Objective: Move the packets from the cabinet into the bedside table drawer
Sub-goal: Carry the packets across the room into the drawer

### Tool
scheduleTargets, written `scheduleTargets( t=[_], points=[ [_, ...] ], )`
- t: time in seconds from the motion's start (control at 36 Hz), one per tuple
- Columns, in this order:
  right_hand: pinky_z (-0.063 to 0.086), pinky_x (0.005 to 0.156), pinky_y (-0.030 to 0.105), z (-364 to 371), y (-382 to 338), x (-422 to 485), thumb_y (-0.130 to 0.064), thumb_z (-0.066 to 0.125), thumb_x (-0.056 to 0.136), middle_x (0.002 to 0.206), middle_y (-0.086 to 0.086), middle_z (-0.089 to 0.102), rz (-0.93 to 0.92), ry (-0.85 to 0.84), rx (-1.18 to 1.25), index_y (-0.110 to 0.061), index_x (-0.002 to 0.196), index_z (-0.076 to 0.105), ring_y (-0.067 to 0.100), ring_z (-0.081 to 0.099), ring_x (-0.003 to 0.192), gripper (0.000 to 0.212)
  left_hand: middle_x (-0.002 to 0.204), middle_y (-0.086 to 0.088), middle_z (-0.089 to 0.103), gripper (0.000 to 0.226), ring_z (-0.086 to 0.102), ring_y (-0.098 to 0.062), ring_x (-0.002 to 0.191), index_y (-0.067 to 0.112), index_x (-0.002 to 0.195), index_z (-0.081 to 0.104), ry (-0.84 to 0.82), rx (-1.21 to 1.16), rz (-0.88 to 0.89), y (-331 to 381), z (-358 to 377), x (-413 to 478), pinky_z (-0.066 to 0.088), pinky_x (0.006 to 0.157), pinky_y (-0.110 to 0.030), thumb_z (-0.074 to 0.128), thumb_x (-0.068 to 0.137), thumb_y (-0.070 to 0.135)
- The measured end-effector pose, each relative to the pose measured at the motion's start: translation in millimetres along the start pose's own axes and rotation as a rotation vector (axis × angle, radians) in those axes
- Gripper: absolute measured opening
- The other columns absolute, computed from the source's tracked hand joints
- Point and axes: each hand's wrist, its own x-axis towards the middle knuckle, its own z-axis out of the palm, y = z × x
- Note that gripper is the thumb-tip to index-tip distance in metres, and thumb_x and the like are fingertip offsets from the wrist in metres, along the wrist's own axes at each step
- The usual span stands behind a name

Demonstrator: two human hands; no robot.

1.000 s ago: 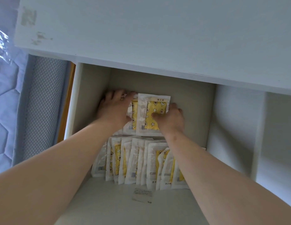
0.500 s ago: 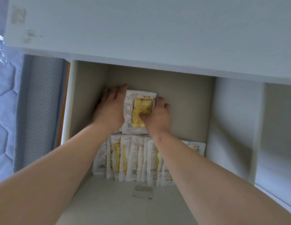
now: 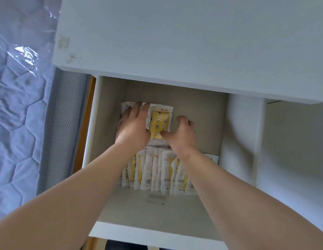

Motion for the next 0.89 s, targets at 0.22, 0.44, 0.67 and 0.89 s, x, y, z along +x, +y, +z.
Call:
scheduleTargets(
  t=[0.22,0.44,0.67,0.89],
  points=[
    [0.041,0.099,0.033,-37,-16,-61,-0.03,0.07,0.082,0.139,0.007,0.037,0.042,-0.003,0.12,-0.012,0.134,0.042,0.026,0.046,0.123,0.061,0.154,0.002,0.023,0.065,0.019,-0.026,0.142,0.024,0.148,0.022,-0.031,-0.078,-0.026,31,-37,-56,0.032,0.108,-0.04,0.049,0.091,0.009],
    [0.046,0.094,0.034,-87,-32,-157,-0.024,0.067,0.084,0.116,0.0,0.038,0.082,-0.02,0.2,-0.012,0.126,0.048,0.023,0.053,0.109,0.048,0.151,0.003,0.029,0.058,0.029,-0.02,0.138,0.025,0.144,0.033,0.004,-0.238,-0.041,64,-80,-134,0.038,0.106,-0.036,0.048,0.093,0.003],
    [0.049,0.094,0.041,-114,-43,-243,-0.025,0.066,0.083,0.124,0.003,0.047,0.147,0.034,0.311,-0.014,0.12,0.05,0.021,0.054,0.107,0.042,0.149,0.004,0.033,0.052,0.04,-0.015,0.129,0.025,0.142,0.036,-0.004,-0.306,0.002,84,-119,-213,0.036,0.082,-0.019,0.049,0.095,0.009],
    [0.047,0.086,0.028,-118,-57,-299,-0.024,0.063,0.085,0.116,0.001,0.05,0.123,0.156,0.359,-0.011,0.124,0.048,0.013,0.052,0.097,0.043,0.144,0.001,0.04,0.047,0.045,-0.003,0.092,0.027,0.14,0.037,-0.054,-0.309,0.119,78,-143,-245,0.035,0.054,-0.008,0.05,0.096,0.017]
  ],
)
